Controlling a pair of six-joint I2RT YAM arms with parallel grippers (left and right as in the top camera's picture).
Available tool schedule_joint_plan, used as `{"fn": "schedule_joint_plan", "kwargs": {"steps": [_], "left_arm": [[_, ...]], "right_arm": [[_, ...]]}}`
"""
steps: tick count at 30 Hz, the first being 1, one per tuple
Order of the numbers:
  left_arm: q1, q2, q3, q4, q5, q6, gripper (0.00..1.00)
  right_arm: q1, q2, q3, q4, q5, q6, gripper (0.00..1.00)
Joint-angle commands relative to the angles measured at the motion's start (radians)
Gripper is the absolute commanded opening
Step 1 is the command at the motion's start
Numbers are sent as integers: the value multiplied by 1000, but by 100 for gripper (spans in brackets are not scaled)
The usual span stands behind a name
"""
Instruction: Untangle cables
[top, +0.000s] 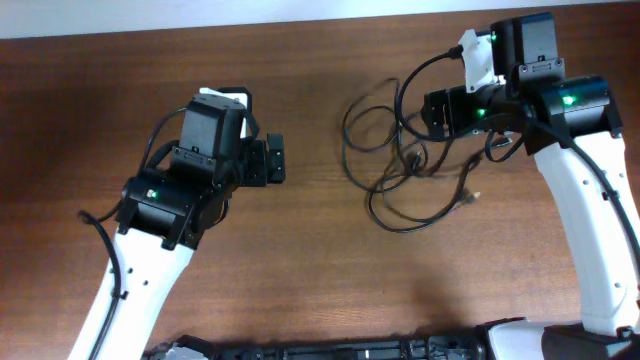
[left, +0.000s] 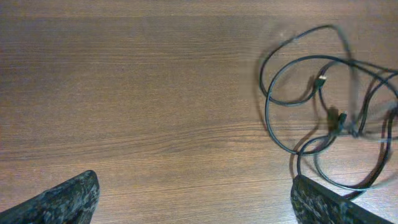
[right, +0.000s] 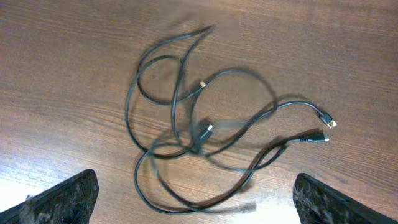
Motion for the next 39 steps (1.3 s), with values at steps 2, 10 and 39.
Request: {"fn": "schedule_joint_plan", "kwargs": {"steps": [2,10,39], "left_arm": [[5,-16,11,-5,-11,-10,99],[5,-16,11,-5,-11,-10,99],[5,-16,11,-5,-11,-10,99]], "right_arm": [[6,0,21,-19,16,3,99],[5,89,21,-18,16,7,99],[-1,430,21,327,-158,140,89]]}}
